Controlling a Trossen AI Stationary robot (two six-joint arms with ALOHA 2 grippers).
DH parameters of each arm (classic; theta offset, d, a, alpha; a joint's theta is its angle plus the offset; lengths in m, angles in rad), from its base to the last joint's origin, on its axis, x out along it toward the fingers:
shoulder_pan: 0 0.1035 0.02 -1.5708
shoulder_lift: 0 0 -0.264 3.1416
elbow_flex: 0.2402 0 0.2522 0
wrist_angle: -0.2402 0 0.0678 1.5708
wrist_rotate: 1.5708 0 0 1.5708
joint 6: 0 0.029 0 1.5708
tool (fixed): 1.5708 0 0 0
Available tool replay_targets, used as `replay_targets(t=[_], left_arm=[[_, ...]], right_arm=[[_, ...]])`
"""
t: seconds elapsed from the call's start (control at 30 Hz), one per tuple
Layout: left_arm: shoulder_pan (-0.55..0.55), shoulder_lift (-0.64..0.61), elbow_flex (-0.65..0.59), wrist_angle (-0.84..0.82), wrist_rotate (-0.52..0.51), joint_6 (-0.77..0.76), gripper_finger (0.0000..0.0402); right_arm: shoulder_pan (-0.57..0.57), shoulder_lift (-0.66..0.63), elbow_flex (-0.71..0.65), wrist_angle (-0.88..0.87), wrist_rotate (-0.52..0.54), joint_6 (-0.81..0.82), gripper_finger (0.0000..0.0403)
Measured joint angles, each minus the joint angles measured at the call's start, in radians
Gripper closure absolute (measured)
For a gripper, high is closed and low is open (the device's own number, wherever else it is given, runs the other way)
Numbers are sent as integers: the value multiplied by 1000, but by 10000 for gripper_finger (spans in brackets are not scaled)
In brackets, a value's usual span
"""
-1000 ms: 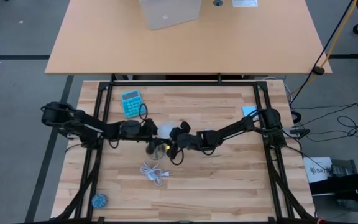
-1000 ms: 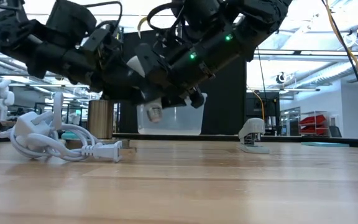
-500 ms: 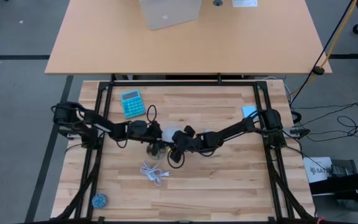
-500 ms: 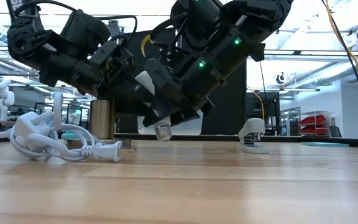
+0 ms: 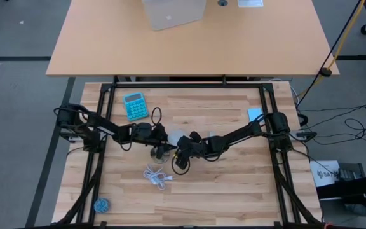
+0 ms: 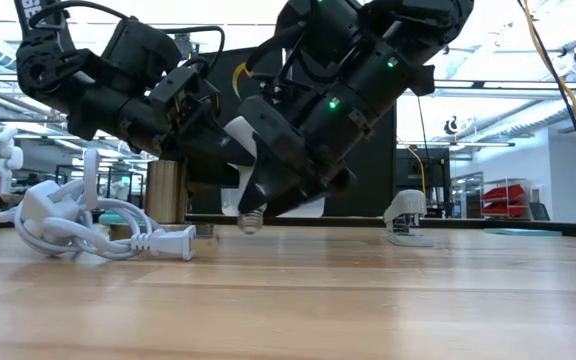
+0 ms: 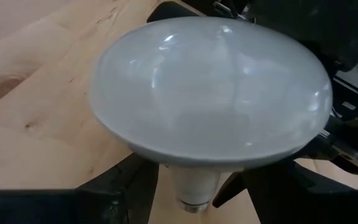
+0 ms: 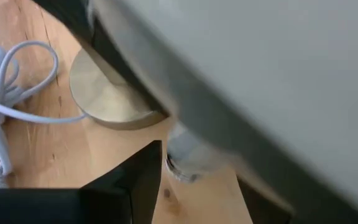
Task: Screw lightbulb
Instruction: Remove the light bulb from the lamp
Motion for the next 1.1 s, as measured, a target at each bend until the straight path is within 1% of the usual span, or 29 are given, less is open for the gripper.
replay_targets(t=[0.37,0.53,0.73,1.1], left_arm=[[-1,0,0,-4,12,31,181],[-4,0,0,-3,-4,54,181],[-4,0,0,-2,-28,50,181],[-3,1,0,-3,-6,23,182]], right_arm=[[18,0,0,-19,3,-12,197],[34,-6,-2,-43,6,-17,191],[48,-37,-3,-115,-2,-22,190],[50,-129,-3,-295,31,-19,190]])
